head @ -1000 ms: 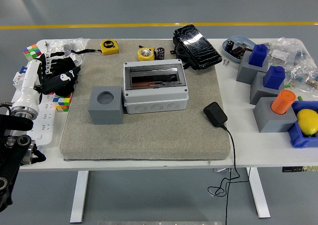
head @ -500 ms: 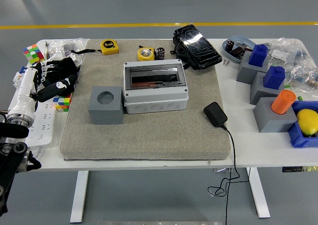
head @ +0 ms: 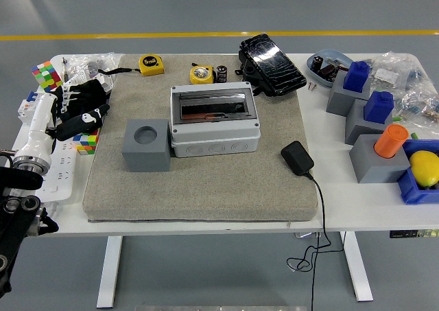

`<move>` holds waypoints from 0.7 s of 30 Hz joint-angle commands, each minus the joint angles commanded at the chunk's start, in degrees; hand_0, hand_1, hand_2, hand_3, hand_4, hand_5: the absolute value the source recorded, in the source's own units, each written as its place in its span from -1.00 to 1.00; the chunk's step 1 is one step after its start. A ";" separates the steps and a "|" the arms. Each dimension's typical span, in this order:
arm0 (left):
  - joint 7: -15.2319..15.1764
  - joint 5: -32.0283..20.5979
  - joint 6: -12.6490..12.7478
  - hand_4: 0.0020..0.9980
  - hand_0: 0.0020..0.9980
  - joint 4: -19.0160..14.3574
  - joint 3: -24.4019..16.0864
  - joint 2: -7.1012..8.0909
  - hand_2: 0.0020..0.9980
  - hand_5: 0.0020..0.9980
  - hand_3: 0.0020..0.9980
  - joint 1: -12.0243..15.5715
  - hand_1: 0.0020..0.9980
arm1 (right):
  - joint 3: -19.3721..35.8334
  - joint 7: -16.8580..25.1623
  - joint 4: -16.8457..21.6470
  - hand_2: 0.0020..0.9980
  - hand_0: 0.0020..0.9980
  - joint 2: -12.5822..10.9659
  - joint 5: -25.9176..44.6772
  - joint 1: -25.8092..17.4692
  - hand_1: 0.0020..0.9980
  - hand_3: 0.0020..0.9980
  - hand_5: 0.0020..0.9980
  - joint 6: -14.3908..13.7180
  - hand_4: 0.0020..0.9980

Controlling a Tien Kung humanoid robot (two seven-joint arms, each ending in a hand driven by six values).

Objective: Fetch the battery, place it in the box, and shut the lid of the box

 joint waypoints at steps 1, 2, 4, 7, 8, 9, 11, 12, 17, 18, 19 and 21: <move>-0.01 0.04 0.01 0.92 0.44 0.02 0.09 0.05 0.31 -0.40 0.34 -0.05 0.36 | -0.11 -0.03 -0.01 0.18 0.09 -0.04 0.03 0.09 0.20 0.09 -0.04 0.01 0.84; 0.05 0.13 -0.02 0.92 0.44 0.02 0.19 0.12 0.31 -0.40 0.34 -0.09 0.36 | -0.01 -0.05 0.01 0.18 0.09 -0.08 -0.10 0.15 0.20 0.09 -0.04 0.00 0.84; 0.10 0.19 -0.04 0.92 0.44 0.02 0.32 0.25 0.31 -0.40 0.34 -0.15 0.36 | 0.03 -0.05 0.05 0.18 0.09 -0.17 -0.17 0.22 0.20 0.09 -0.04 0.00 0.84; 0.24 0.29 -0.22 0.91 0.45 0.03 0.61 0.47 0.32 -0.40 0.34 -0.25 0.36 | -0.56 -0.13 -0.03 0.18 0.09 -0.33 0.11 0.27 0.20 0.09 -0.04 0.01 0.84; 0.29 0.30 -0.31 0.91 0.45 0.03 0.71 0.52 0.32 -0.40 0.34 -0.33 0.36 | -0.65 -0.15 -0.03 0.18 0.09 -0.39 0.15 0.28 0.20 0.09 -0.04 0.03 0.84; 0.39 0.33 -0.47 0.91 0.45 0.05 0.83 0.59 0.32 -0.40 0.34 -0.42 0.36 | -0.70 -0.15 -0.04 0.18 0.09 -0.42 0.19 0.26 0.20 0.09 -0.04 0.03 0.84; 0.38 0.39 -0.53 0.91 0.45 0.13 1.00 0.69 0.32 -0.40 0.34 -0.54 0.36 | -0.78 -0.18 -0.06 0.18 0.09 -0.46 0.24 0.18 0.20 0.09 -0.04 0.07 0.84; 0.29 0.43 -0.43 0.92 0.45 0.21 1.09 0.72 0.32 -0.40 0.34 -0.61 0.36 | -0.88 -0.19 -0.07 0.18 0.09 -0.50 0.27 0.17 0.20 0.09 -0.04 0.08 0.84; 0.00 0.70 0.00 0.92 0.45 0.44 1.31 0.70 0.32 -0.40 0.34 -0.89 0.36 | -1.43 -0.22 -0.05 0.18 0.09 -0.81 0.36 0.09 0.20 0.09 -0.04 0.10 0.84; 0.06 0.79 -0.06 0.92 0.45 0.44 1.32 0.67 0.33 -0.39 0.34 -0.95 0.36 | -1.46 -0.21 -0.03 0.18 0.09 -0.86 0.34 0.03 0.20 0.09 -0.03 0.09 0.84; 0.15 0.90 -0.14 0.92 0.45 0.43 1.31 0.63 0.33 -0.39 0.34 -0.99 0.36 | -1.50 -0.21 -0.03 0.18 0.09 -0.89 0.35 -0.04 0.20 0.09 -0.03 0.09 0.84; 0.22 1.00 -0.20 0.92 0.45 0.39 1.14 0.52 0.33 -0.39 0.34 -0.99 0.36 | -1.70 -0.30 -0.02 0.18 0.09 -0.90 0.44 -0.10 0.20 0.09 -0.03 0.22 0.84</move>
